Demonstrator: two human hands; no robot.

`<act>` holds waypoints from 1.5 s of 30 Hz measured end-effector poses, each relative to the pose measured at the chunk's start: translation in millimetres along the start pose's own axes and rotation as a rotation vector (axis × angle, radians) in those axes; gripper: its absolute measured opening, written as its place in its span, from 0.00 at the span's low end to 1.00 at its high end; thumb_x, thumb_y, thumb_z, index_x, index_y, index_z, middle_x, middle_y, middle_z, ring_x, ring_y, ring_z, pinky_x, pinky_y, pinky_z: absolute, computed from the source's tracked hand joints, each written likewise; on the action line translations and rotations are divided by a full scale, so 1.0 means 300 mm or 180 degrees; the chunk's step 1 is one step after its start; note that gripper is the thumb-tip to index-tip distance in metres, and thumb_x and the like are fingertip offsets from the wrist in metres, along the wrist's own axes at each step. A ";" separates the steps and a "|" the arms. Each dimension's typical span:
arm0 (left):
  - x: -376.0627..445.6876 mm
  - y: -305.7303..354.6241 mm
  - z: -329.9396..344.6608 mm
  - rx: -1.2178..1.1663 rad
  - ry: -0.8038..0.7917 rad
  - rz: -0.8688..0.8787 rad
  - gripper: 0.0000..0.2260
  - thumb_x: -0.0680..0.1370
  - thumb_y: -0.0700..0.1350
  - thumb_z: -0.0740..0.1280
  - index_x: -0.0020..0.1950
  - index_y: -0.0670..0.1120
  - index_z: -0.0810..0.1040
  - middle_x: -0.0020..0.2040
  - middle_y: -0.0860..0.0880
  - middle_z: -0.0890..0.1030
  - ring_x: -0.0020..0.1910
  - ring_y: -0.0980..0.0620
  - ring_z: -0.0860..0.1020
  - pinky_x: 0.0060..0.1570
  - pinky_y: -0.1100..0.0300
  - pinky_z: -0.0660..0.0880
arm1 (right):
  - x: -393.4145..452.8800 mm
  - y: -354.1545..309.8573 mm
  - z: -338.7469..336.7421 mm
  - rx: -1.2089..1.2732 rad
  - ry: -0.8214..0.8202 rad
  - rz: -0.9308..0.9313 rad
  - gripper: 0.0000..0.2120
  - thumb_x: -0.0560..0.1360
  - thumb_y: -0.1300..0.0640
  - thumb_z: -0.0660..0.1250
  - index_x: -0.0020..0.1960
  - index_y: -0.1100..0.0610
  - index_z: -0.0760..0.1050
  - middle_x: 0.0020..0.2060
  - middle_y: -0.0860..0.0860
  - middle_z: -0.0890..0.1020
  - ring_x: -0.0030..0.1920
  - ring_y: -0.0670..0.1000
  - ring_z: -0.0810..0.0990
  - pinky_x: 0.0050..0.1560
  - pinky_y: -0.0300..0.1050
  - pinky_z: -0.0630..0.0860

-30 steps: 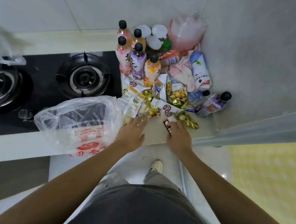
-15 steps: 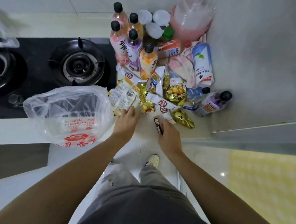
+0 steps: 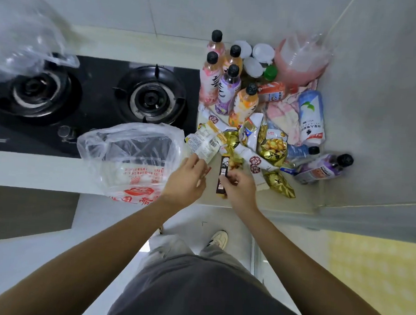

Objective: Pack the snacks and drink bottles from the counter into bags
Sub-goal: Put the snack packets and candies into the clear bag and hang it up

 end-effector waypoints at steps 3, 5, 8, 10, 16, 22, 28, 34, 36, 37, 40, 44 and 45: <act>-0.082 -0.089 -0.169 -0.0225 0.0341 0.0095 0.07 0.76 0.42 0.70 0.51 0.45 0.74 0.50 0.49 0.71 0.47 0.49 0.73 0.38 0.53 0.75 | -0.021 -0.131 0.158 0.0248 -0.0213 -0.0046 0.03 0.79 0.62 0.72 0.48 0.61 0.81 0.40 0.54 0.83 0.39 0.55 0.84 0.30 0.50 0.83; -0.124 -0.149 -0.252 -0.0313 0.0536 0.0062 0.07 0.77 0.43 0.71 0.52 0.45 0.75 0.49 0.51 0.71 0.46 0.51 0.74 0.39 0.57 0.73 | -0.029 -0.203 0.243 0.0270 -0.0265 -0.0182 0.03 0.78 0.62 0.73 0.46 0.60 0.81 0.36 0.49 0.82 0.36 0.52 0.82 0.35 0.53 0.82; -0.187 -0.304 -0.345 -0.0363 0.0728 -0.0189 0.08 0.77 0.44 0.71 0.54 0.47 0.76 0.50 0.52 0.72 0.46 0.52 0.75 0.39 0.57 0.74 | -0.051 -0.295 0.392 0.0224 -0.0371 -0.0333 0.04 0.77 0.60 0.73 0.45 0.57 0.80 0.33 0.44 0.81 0.34 0.47 0.79 0.38 0.52 0.81; -0.213 -0.411 -0.372 -0.0395 0.0738 -0.0368 0.09 0.77 0.43 0.71 0.55 0.48 0.77 0.51 0.53 0.72 0.46 0.52 0.76 0.39 0.54 0.76 | -0.062 -0.337 0.483 0.0062 -0.0442 -0.0384 0.04 0.77 0.58 0.74 0.44 0.55 0.80 0.35 0.44 0.82 0.35 0.47 0.80 0.39 0.52 0.83; -0.221 -0.623 -0.372 -0.0346 0.0570 -0.0539 0.05 0.78 0.45 0.71 0.51 0.48 0.76 0.50 0.54 0.72 0.47 0.52 0.76 0.39 0.49 0.79 | -0.016 -0.320 0.640 -0.0527 -0.0307 -0.0045 0.05 0.78 0.55 0.73 0.46 0.56 0.81 0.39 0.49 0.84 0.36 0.51 0.84 0.39 0.50 0.83; -0.178 -0.656 -0.352 0.0062 0.0232 -0.0439 0.13 0.80 0.56 0.68 0.54 0.47 0.78 0.53 0.50 0.75 0.54 0.46 0.75 0.41 0.53 0.76 | 0.007 -0.352 0.650 -0.1169 -0.0208 -0.0154 0.06 0.80 0.57 0.69 0.55 0.57 0.83 0.44 0.49 0.85 0.42 0.46 0.81 0.39 0.33 0.73; -0.132 -0.508 -0.355 0.0119 0.0257 0.0040 0.10 0.82 0.55 0.65 0.51 0.49 0.78 0.51 0.53 0.76 0.50 0.50 0.77 0.34 0.58 0.70 | -0.077 -0.418 0.487 -0.1095 0.0234 -0.0730 0.12 0.80 0.60 0.66 0.38 0.52 0.74 0.28 0.44 0.75 0.31 0.42 0.74 0.33 0.33 0.68; -0.072 -0.212 -0.322 -0.0002 0.0370 0.0585 0.14 0.81 0.56 0.60 0.50 0.47 0.78 0.48 0.52 0.78 0.49 0.49 0.77 0.34 0.57 0.73 | -0.117 -0.292 0.199 -0.1027 0.0795 -0.0627 0.09 0.80 0.58 0.67 0.42 0.52 0.75 0.31 0.43 0.77 0.33 0.43 0.75 0.36 0.35 0.71; -0.043 -0.115 -0.270 -0.0050 0.0265 0.0636 0.14 0.81 0.56 0.60 0.53 0.48 0.78 0.49 0.53 0.78 0.50 0.50 0.78 0.34 0.55 0.77 | -0.106 -0.219 0.084 -0.1101 0.0933 -0.0519 0.05 0.80 0.57 0.67 0.45 0.54 0.78 0.36 0.47 0.81 0.37 0.47 0.79 0.39 0.44 0.77; -0.025 -0.072 -0.236 -0.0101 0.0200 0.0616 0.12 0.81 0.55 0.62 0.54 0.48 0.78 0.50 0.53 0.78 0.50 0.49 0.78 0.34 0.53 0.78 | -0.098 -0.179 0.024 -0.1142 0.1016 -0.0454 0.03 0.80 0.57 0.67 0.48 0.54 0.79 0.39 0.48 0.82 0.40 0.49 0.80 0.41 0.48 0.78; 0.028 0.045 -0.111 -0.0239 -0.0040 0.0422 0.10 0.81 0.53 0.66 0.57 0.49 0.78 0.50 0.53 0.78 0.50 0.49 0.79 0.37 0.55 0.76 | -0.070 -0.070 -0.138 -0.1341 0.1110 -0.0336 0.06 0.78 0.60 0.68 0.54 0.55 0.78 0.49 0.50 0.81 0.51 0.54 0.80 0.50 0.49 0.78; 0.087 0.176 0.105 -0.0317 -0.0449 -0.0122 0.13 0.81 0.57 0.65 0.60 0.50 0.77 0.52 0.54 0.79 0.50 0.51 0.79 0.43 0.54 0.79 | 0.001 0.063 -0.301 -0.1953 0.0863 -0.0198 0.17 0.74 0.61 0.70 0.63 0.56 0.76 0.62 0.54 0.77 0.66 0.58 0.72 0.65 0.55 0.74; 0.100 0.194 0.156 -0.0413 -0.0542 -0.0376 0.14 0.81 0.57 0.65 0.60 0.49 0.78 0.52 0.54 0.79 0.50 0.51 0.80 0.44 0.55 0.78 | 0.021 0.091 -0.321 -0.2073 0.0719 -0.0189 0.19 0.74 0.60 0.70 0.65 0.56 0.75 0.64 0.54 0.76 0.67 0.58 0.71 0.66 0.55 0.73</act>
Point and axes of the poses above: each hand's wrist, its own x-axis towards the middle knuckle, its own z-axis out of the palm, y = z × x, the point moved 9 cm from there along x, towards the middle knuckle
